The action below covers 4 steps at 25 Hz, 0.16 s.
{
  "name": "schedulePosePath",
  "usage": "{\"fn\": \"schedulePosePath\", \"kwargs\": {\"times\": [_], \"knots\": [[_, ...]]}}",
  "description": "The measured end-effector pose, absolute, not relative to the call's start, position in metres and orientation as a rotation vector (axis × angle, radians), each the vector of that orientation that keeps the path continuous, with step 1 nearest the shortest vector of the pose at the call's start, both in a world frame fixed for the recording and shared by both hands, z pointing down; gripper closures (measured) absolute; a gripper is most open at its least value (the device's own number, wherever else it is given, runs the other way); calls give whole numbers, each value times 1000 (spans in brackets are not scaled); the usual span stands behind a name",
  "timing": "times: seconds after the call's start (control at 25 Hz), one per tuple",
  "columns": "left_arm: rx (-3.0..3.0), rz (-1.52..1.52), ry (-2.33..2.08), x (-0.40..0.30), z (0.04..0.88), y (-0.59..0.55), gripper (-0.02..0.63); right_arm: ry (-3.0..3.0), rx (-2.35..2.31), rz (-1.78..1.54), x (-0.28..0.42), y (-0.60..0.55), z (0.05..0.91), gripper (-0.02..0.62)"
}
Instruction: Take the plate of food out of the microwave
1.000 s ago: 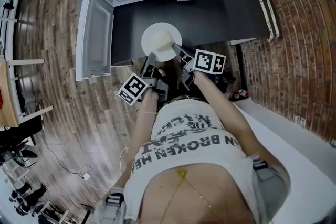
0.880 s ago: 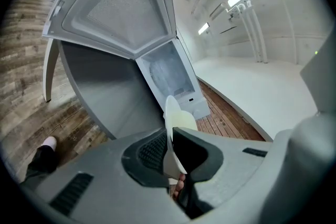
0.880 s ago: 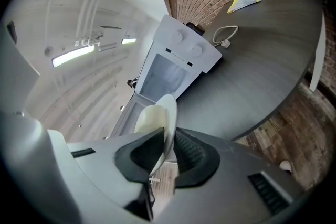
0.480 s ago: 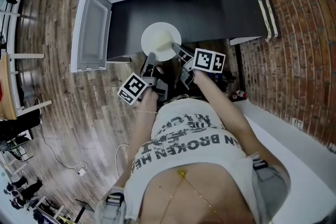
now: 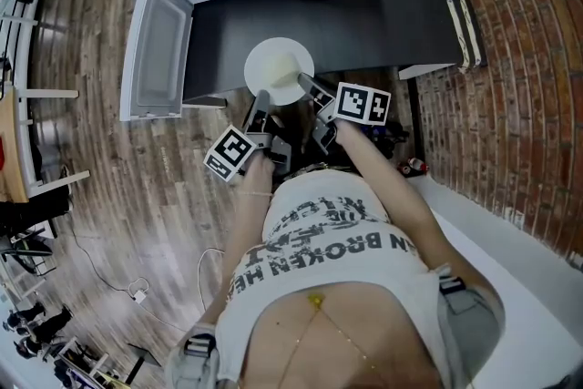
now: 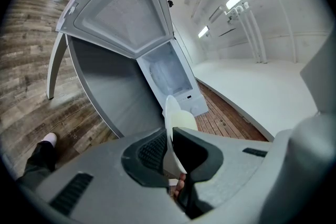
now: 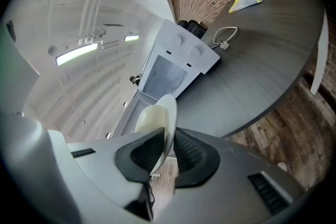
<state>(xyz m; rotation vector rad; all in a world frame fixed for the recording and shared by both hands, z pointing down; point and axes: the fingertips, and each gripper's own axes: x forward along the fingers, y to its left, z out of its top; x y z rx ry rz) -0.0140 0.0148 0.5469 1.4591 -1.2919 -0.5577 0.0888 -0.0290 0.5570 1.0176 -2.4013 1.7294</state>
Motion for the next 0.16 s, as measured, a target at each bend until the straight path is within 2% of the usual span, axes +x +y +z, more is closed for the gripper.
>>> {"fn": "schedulePosePath", "kwargs": {"times": [0.16], "knots": [[1457,-558,-1295,-12,547,15,574,-2401,1013,1730,91,-29,557,540]]}}
